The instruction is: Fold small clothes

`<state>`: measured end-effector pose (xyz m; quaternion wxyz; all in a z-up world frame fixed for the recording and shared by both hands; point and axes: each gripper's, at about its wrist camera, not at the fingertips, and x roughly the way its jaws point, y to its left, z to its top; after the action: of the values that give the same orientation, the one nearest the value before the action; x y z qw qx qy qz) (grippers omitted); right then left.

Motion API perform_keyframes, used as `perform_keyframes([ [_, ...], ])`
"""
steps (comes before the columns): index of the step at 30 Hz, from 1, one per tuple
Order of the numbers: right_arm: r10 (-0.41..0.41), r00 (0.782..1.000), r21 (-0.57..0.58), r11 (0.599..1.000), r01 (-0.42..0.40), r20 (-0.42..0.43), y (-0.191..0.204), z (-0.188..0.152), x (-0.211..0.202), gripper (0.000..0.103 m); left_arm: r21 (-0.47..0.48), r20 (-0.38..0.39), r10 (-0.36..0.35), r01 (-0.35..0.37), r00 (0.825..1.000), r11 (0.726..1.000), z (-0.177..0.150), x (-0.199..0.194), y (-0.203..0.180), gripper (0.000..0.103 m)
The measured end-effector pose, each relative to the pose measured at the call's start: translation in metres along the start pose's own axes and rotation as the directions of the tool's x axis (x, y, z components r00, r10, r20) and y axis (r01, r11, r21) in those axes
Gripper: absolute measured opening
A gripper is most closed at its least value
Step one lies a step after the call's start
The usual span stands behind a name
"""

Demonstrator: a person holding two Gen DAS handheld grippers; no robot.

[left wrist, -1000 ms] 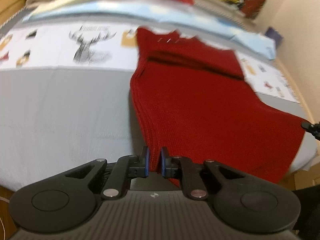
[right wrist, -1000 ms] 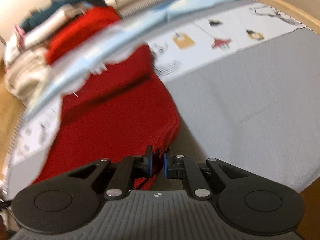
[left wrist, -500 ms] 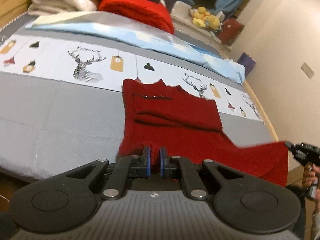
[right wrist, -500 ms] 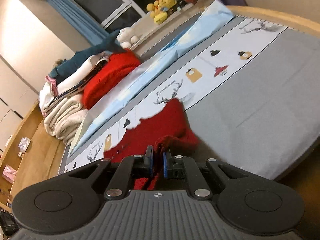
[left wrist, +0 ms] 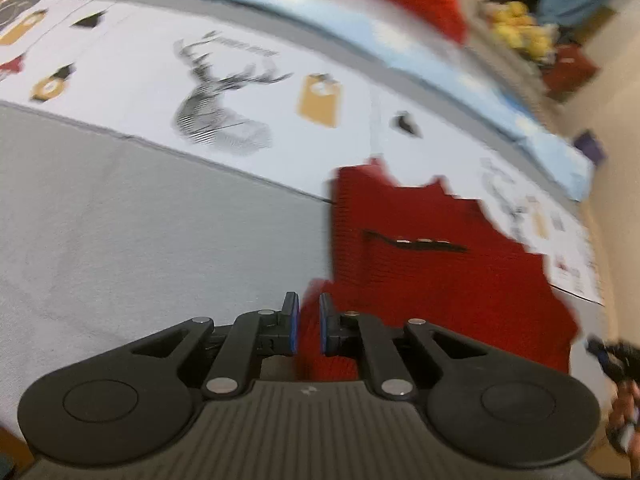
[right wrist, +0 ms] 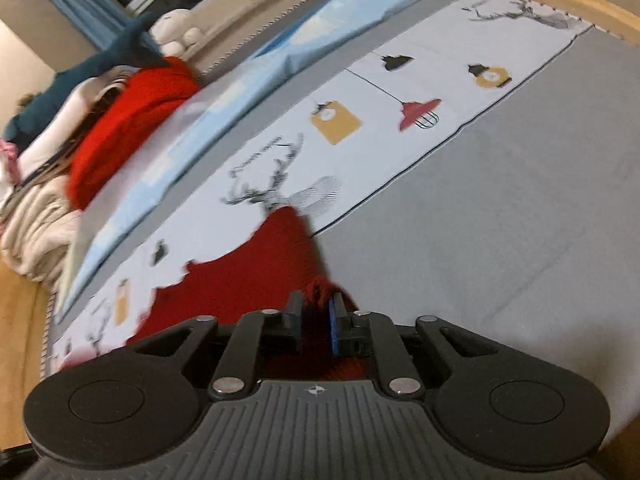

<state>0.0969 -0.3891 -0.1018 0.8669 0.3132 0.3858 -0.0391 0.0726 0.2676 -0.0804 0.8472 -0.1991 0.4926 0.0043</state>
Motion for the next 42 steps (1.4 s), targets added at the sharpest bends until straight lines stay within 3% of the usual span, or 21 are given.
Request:
perform_keyframes([
  [1, -0.049, 0.998, 0.006, 0.999, 0.049, -0.031, -0.003, -0.002, 0.009, 0.017, -0.020, 0.007, -0.008, 0.008, 1.000, 1.000, 0.002, 0.001, 0.001, 0.014],
  [2, -0.064, 0.997, 0.017, 0.998, 0.065, -0.044, -0.005, -0.003, 0.013, 0.021, -0.035, 0.001, -0.027, 0.027, 1.000, 0.999, 0.003, 0.002, 0.000, 0.023],
  [3, -0.045, 0.998, 0.019, 0.999, 0.045, -0.037, -0.005, -0.002, 0.013, 0.021, -0.045, -0.009, -0.043, 0.042, 0.999, 0.998, 0.003, 0.005, 0.000, 0.033],
  [5, -0.032, 0.999, -0.026, 0.999, 0.031, -0.034, -0.003, -0.003, 0.015, 0.022, -0.047, -0.051, -0.043, 0.041, 0.998, 0.998, 0.000, 0.013, -0.003, 0.041],
  [7, -0.046, 0.998, -0.069, 0.997, 0.043, -0.050, -0.004, -0.010, 0.019, 0.033, -0.047, -0.108, -0.016, 0.011, 0.994, 0.999, -0.005, 0.025, -0.004, 0.041],
  [9, -0.060, 0.991, -0.068, 0.996, 0.052, -0.119, -0.009, -0.019, 0.027, 0.039, -0.044, -0.160, -0.005, -0.002, 0.987, 0.999, -0.010, 0.037, -0.005, 0.041],
  [11, -0.071, 0.981, -0.047, 0.997, 0.064, -0.181, -0.015, -0.025, 0.036, 0.041, -0.044, -0.183, -0.001, -0.007, 0.983, 0.999, -0.014, 0.045, -0.007, 0.044],
  [13, -0.068, 0.979, -0.048, 0.997, 0.059, -0.191, -0.015, -0.029, 0.038, 0.043, -0.038, -0.200, 0.011, -0.019, 0.980, 0.999, -0.021, 0.051, -0.009, 0.049],
  [16, -0.089, 0.972, -0.069, 0.995, 0.075, -0.216, -0.014, -0.035, 0.044, 0.043, -0.027, -0.243, 0.052, -0.060, 0.969, 0.998, -0.030, 0.062, -0.009, 0.049],
  [20, -0.092, 0.972, -0.089, 0.993, 0.074, -0.217, -0.009, -0.040, 0.048, 0.041, -0.016, -0.275, 0.047, -0.053, 0.960, 0.998, -0.037, 0.070, -0.011, 0.044],
  [21, -0.087, 0.976, -0.100, 0.993, 0.068, -0.200, -0.007, -0.040, 0.047, 0.026, -0.006, -0.270, 0.043, -0.046, 0.962, 0.999, -0.038, 0.069, -0.013, 0.027],
  [22, -0.076, 0.980, -0.105, 0.993, 0.057, -0.185, -0.005, -0.038, 0.045, 0.016, 0.008, -0.262, 0.045, -0.044, 0.964, 0.999, -0.038, 0.067, -0.015, 0.017],
  [26, -0.022, 0.996, -0.104, 0.995, 0.013, -0.092, 0.003, -0.032, 0.026, 0.011, 0.065, -0.150, 0.026, -0.017, 0.988, 0.998, -0.031, 0.045, -0.025, 0.011],
  [28, 0.004, 1.000, -0.108, 0.994, -0.004, 0.002, 0.008, -0.026, 0.007, 0.011, 0.089, -0.028, -0.020, 0.023, 0.999, 0.996, -0.024, 0.021, -0.032, 0.011],
  [30, 0.050, 0.994, -0.110, 0.993, -0.039, 0.097, 0.014, -0.023, -0.010, 0.010, 0.119, 0.118, -0.051, 0.037, 0.992, 0.992, -0.018, -0.004, -0.038, 0.010],
  [32, 0.073, 0.978, -0.158, 0.987, -0.042, 0.197, 0.023, -0.022, -0.025, 0.010, 0.160, 0.236, -0.062, 0.025, 0.970, 0.987, -0.013, -0.020, -0.045, 0.011],
  [34, 0.087, 0.955, -0.200, 0.979, -0.029, 0.285, 0.030, -0.020, -0.033, 0.010, 0.164, 0.298, -0.059, 0.010, 0.953, 0.986, -0.009, -0.024, -0.048, 0.011],
  [36, 0.081, 0.942, -0.215, 0.977, -0.010, 0.325, 0.032, -0.016, -0.031, 0.010, 0.157, 0.314, -0.035, -0.015, 0.949, 0.988, -0.008, -0.018, -0.052, 0.011],
  [37, 0.065, 0.946, -0.213, 0.977, 0.004, 0.319, 0.033, -0.014, -0.025, 0.010, 0.153, 0.295, -0.006, -0.041, 0.955, 0.987, -0.009, -0.010, -0.052, 0.011],
  [40, -0.002, 0.971, -0.206, 0.977, 0.053, 0.239, 0.030, -0.009, 0.006, 0.010, 0.103, 0.159, 0.066, -0.083, 0.985, 0.991, -0.007, 0.029, -0.046, 0.011],
  [42, -0.076, 0.987, -0.223, 0.969, 0.107, 0.143, 0.030, -0.011, 0.034, 0.010, 0.086, 0.040, 0.121, -0.124, 0.992, 0.989, -0.010, 0.055, -0.037, 0.011],
])
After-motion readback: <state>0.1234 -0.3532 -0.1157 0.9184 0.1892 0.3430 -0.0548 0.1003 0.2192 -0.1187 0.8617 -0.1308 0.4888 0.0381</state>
